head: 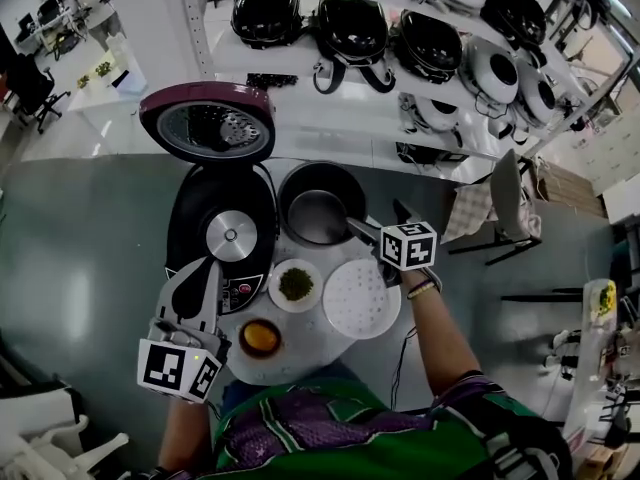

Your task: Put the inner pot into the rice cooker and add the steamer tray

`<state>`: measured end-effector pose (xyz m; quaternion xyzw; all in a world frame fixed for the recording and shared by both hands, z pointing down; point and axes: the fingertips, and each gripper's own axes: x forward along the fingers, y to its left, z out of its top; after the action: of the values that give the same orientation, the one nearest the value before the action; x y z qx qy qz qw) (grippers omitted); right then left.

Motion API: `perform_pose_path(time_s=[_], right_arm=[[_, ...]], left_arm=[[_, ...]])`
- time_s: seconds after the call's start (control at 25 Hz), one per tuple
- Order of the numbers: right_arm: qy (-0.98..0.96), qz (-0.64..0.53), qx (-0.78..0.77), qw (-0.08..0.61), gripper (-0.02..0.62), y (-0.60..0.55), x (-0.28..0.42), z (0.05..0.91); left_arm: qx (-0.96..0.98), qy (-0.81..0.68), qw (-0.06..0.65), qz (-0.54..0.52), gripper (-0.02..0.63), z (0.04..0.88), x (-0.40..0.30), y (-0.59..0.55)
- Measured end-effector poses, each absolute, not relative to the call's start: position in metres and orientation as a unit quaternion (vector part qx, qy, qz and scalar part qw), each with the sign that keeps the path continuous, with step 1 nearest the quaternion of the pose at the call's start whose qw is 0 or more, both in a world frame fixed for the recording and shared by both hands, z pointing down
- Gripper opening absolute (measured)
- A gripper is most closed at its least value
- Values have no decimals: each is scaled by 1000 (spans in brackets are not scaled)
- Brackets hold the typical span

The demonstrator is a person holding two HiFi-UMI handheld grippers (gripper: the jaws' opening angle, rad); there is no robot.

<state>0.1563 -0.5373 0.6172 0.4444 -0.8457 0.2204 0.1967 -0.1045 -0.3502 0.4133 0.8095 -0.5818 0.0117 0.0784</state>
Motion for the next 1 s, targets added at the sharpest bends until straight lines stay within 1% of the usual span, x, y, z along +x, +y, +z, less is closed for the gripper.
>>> perform_pose_path(time_s=[0.28, 0.48, 0.64, 0.8, 1.0], right_arm=[[-841, 247, 433, 208, 566, -565, 161, 652], [-837, 261, 423, 229, 545, -579, 159, 678], [-828, 282, 419, 245, 507, -582, 160, 700], [-820, 305, 416, 249, 455, -587, 156, 711], [-815, 309, 410, 269, 397, -593, 151, 723]], left_arm=[[794, -601, 89, 26, 21, 427, -100, -356], [784, -613, 90, 32, 21, 427, -101, -358], [780, -618, 95, 40, 21, 435, -102, -357], [775, -622, 102, 46, 21, 441, -104, -355], [771, -627, 104, 50, 21, 441, -105, -353]])
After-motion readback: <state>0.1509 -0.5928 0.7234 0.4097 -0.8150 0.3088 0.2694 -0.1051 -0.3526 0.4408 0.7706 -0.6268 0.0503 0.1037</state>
